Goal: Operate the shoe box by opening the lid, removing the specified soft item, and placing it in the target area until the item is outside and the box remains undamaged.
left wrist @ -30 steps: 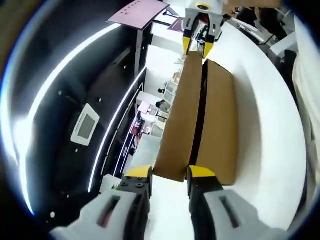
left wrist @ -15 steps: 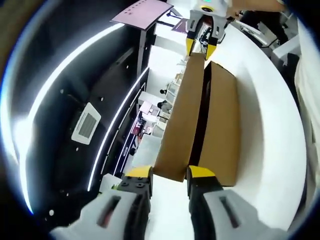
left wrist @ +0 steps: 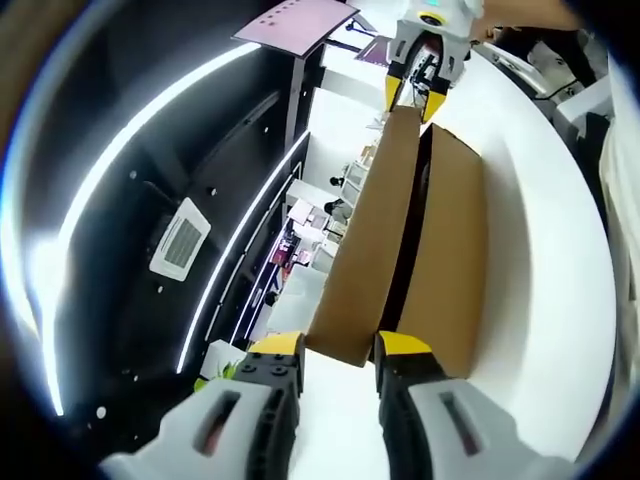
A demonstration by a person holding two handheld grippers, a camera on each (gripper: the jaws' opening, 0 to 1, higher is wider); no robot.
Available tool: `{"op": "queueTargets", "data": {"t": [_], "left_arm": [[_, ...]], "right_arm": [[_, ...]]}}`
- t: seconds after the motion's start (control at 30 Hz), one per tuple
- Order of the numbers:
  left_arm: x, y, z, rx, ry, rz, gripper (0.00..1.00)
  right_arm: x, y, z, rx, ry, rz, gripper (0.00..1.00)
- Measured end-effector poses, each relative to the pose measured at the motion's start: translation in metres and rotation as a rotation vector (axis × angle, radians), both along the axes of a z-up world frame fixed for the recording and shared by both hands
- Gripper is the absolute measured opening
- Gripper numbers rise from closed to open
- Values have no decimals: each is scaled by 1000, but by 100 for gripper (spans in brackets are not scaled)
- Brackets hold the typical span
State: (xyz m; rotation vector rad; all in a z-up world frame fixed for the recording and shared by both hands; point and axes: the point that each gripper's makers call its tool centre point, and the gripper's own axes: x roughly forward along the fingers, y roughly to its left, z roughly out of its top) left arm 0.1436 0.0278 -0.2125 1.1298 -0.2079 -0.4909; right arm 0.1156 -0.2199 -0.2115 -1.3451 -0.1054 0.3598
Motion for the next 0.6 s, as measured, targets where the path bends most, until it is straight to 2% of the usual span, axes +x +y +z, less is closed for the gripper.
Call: {"op": "queueTargets", "data": {"t": [0.13,0.23,0.37,0.43,0.6], "left_arm": [[0,0,1,-9,-7,2,28],[0,2,4,-46,6,11,29],[4,8,7,-72,-5,41,36],[6,10,9,-110,3,45,38],[9,8,9,-159,17,48,38]], "right_arm": [[1,0,2,21,-14,-2,26],[1,0,4,44,-21,-13,26],[1,-1,6,51,-38,-18,26],[2,-2,6,65,-48,-26,26],[3,-5,14,133,-110,-48,23]]}}
